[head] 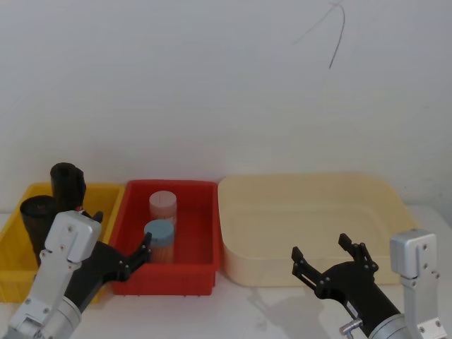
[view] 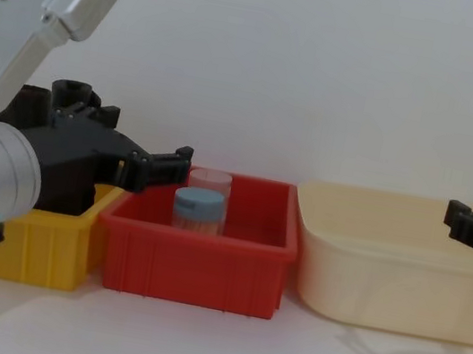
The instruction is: Pick up the garbage bag with the one hand and transfer it to the other hand.
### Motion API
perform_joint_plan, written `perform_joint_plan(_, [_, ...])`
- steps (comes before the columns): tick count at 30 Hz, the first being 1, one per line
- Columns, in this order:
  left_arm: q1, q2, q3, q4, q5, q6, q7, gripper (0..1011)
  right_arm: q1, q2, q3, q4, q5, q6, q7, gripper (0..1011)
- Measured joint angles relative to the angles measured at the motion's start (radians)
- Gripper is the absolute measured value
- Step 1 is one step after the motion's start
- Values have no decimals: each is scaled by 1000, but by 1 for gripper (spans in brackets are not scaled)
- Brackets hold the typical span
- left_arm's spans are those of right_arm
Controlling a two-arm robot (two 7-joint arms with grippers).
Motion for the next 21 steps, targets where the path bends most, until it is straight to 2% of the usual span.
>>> perform_joint_plan(21, [0, 0, 0, 0, 0, 0, 0, 1001, 0, 0, 0, 0, 0, 0, 0, 1000])
